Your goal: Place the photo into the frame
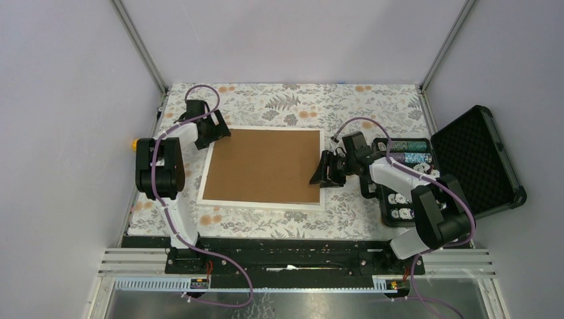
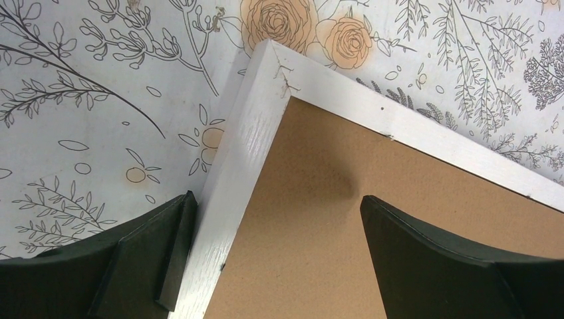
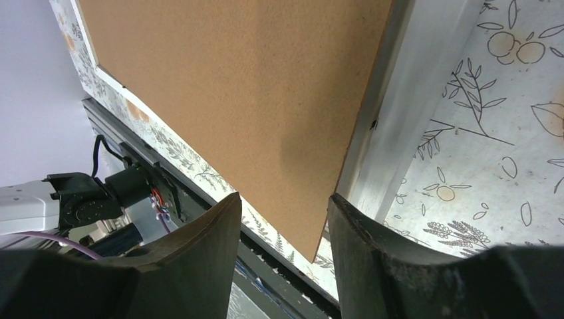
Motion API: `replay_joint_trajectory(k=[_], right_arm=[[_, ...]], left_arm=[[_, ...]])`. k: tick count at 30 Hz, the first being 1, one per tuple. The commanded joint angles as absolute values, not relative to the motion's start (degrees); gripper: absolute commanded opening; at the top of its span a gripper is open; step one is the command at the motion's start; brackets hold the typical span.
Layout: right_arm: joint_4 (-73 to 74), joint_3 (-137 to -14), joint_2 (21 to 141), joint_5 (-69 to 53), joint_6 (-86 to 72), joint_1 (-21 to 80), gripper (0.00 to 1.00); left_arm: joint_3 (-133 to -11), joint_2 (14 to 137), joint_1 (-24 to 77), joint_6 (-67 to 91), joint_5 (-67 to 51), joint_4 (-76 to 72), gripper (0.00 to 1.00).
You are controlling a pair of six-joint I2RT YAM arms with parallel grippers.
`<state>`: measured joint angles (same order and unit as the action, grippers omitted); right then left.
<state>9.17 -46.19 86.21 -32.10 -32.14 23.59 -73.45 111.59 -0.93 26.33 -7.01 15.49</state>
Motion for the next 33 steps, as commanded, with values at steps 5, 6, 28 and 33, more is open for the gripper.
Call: replay_joint_trajectory(k=[5, 6, 28, 33], right_arm=[[-5.1, -47.4, 89.4, -36.7, -37.6, 26.0, 0.56], [-4.1, -47.2, 90.3, -36.2, -37.6, 26.0, 0.57], [11.3, -56.7, 86.7, -22.8, -28.6, 12.7, 0.73], [7.4, -59.9, 91.6, -24.4, -27.8, 11.6, 0.66]], left_arm=[[-71.5, 111.3, 1.9, 30.5, -19.3, 23.1, 0.99], [-71.5, 111.3, 1.9, 30.4, -19.2, 23.1, 0.99], [-69.8, 100.8, 0.1, 30.1, -18.7, 23.8, 0.99], [-70.3, 105.0, 0.1, 30.7, -20.8, 23.0, 0.99]])
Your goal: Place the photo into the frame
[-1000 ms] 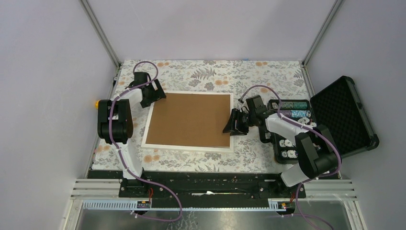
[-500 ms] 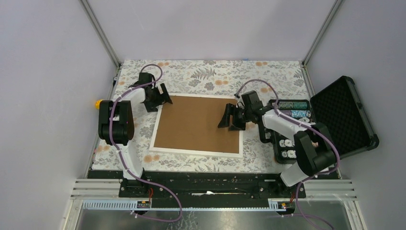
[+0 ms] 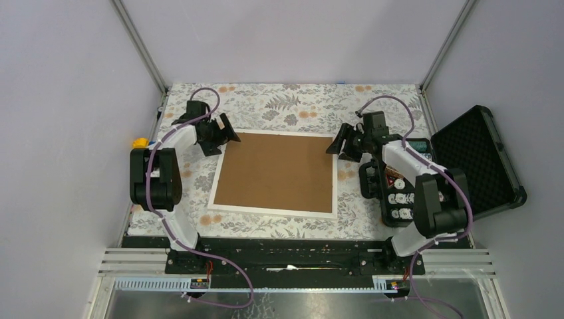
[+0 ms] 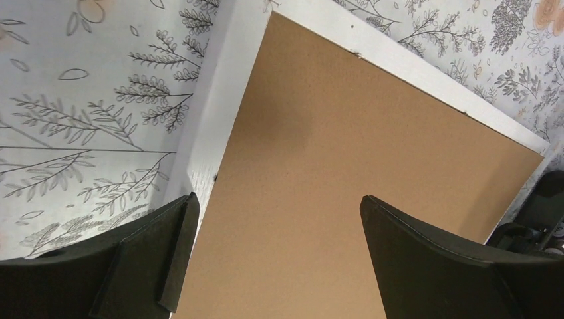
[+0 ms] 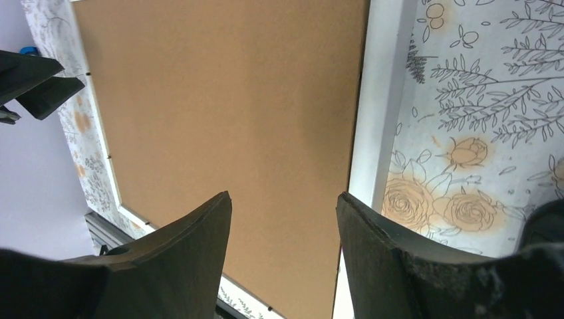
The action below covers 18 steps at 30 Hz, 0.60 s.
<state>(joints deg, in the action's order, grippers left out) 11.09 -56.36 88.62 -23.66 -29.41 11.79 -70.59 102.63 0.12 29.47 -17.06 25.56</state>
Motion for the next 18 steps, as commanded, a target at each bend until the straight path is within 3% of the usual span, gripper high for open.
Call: replay_joint_trajectory(k=[1, 5, 18], right_arm=[[6.2, -60.4, 92.4, -24.2, -27.9, 11.6, 0.64], [5.0, -63.0, 97.7, -24.5, -27.8, 11.3, 0.59], [2.7, -61.7, 105.5, -27.5, -28.2, 11.3, 0.59]], left_arm=[[-70.4, 105.9, 0.1, 30.7, -21.1, 22.8, 0.99], [-70.2, 108.1, 0.1, 30.8, -22.7, 21.2, 0.99], [-71.1, 110.3, 0.1, 30.3, -23.5, 20.9, 0.99]])
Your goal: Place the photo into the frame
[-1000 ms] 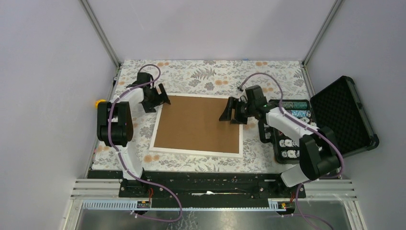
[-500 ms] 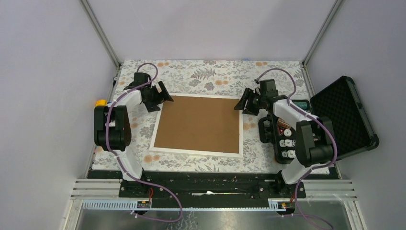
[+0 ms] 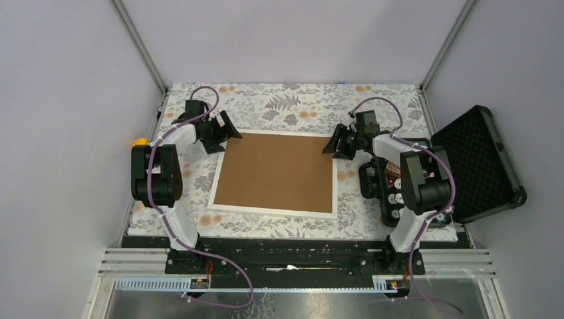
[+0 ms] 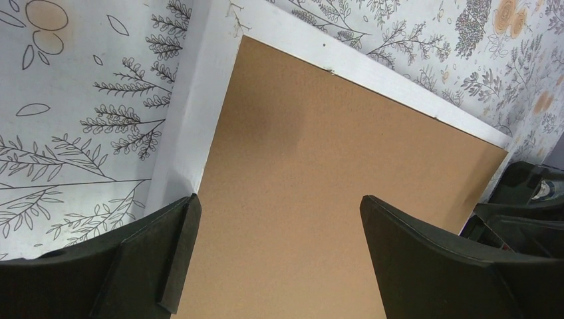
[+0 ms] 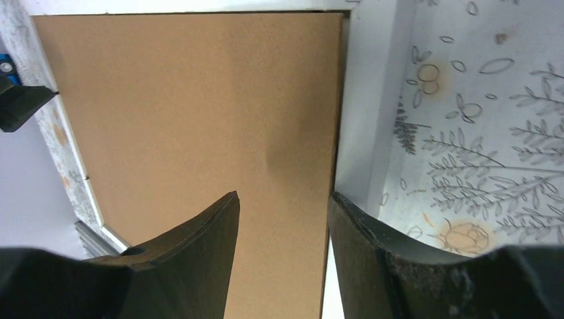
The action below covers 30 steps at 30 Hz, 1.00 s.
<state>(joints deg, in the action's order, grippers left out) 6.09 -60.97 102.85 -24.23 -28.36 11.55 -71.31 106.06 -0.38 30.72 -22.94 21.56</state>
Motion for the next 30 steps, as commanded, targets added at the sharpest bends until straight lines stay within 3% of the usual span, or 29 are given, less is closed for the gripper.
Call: replay_joint_trajectory(k=[1, 6, 11, 20, 30], right_arm=[[1.3, -61.7, 106.6, -30.3, -29.0, 11.3, 0.59], [-11.1, -60.0, 107.1, -44.4, -36.0, 11.3, 0.57], [-19.0, -59.3, 102.2, -51.0, -43.3, 11.8, 0.56], [-19.2, -58.6, 102.3, -49.6, -43.9, 13.1, 0.55], [3.9, -68.3, 111.4, -35.2, -31.0, 15.9, 0.59]], left_arm=[[-71.1, 110.5, 0.1, 30.3, -24.1, 20.7, 0.99], [-71.0, 112.9, 0.1, 31.4, -28.3, 19.4, 0.99], [-69.8, 113.6, 0.1, 33.1, -31.8, 16.6, 0.99], [-69.3, 112.7, 0.1, 33.3, -31.7, 16.0, 0.99], [-69.3, 112.5, 0.1, 33.3, -31.4, 16.0, 0.99]])
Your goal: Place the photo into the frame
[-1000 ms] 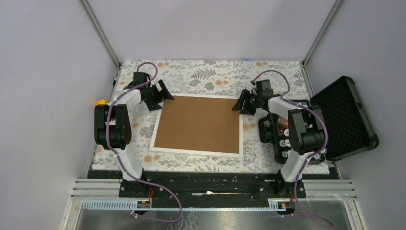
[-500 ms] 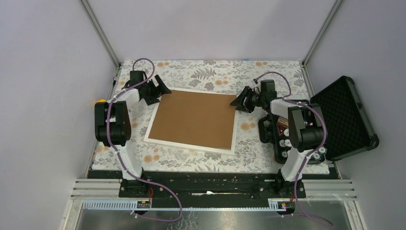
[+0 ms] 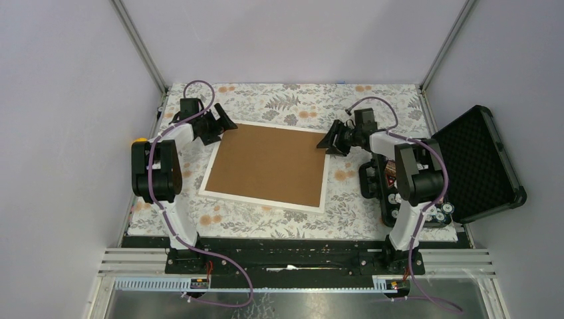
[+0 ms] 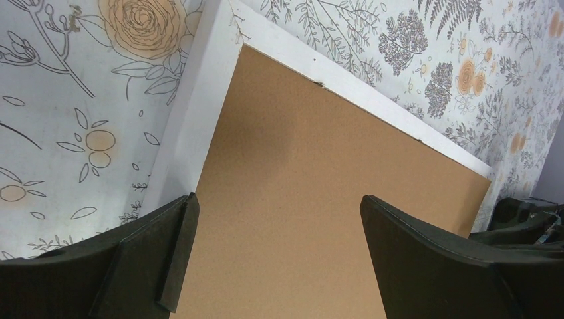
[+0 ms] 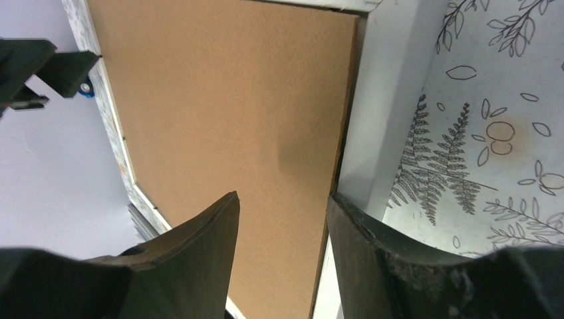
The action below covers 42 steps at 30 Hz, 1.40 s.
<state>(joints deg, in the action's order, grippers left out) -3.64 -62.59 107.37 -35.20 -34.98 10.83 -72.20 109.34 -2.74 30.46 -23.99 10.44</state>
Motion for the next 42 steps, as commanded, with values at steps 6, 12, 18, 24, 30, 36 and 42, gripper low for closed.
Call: replay_joint_trajectory(k=[6, 12, 18, 24, 30, 36, 42], right_arm=[[16.3, -76.0, 115.3, -22.0, -25.2, 20.4, 0.64], [27.9, -82.9, 117.0, -5.7, -20.7, 25.1, 0.63], [34.4, -86.5, 121.0, 9.8, -19.1, 30.6, 0.62], [38.2, -91.9, 125.8, 14.4, -15.4, 33.3, 0.64], [37.6, -93.2, 127.3, 14.2, -9.1, 34.6, 0.63], [38.0, -97.9, 124.5, 9.7, -9.3, 34.4, 0.66], [33.9, -102.1, 115.4, 0.9, -13.5, 32.4, 0.88]], left_arm=[[-69.6, 112.3, 0.2, 33.1, -30.7, 16.1, 0.99], [-70.5, 111.2, 0.3, 31.7, -27.7, 18.1, 0.99], [-71.3, 109.8, 0.3, 30.6, -25.4, 19.3, 0.99], [-71.6, 108.9, 0.4, 29.8, -24.5, 20.1, 0.99], [-71.8, 109.0, 0.4, 29.8, -25.6, 20.3, 0.99], [-72.1, 108.5, 0.4, 29.1, -25.6, 20.5, 0.99], [-74.4, 102.1, 0.3, 25.5, -16.5, 24.2, 0.99]])
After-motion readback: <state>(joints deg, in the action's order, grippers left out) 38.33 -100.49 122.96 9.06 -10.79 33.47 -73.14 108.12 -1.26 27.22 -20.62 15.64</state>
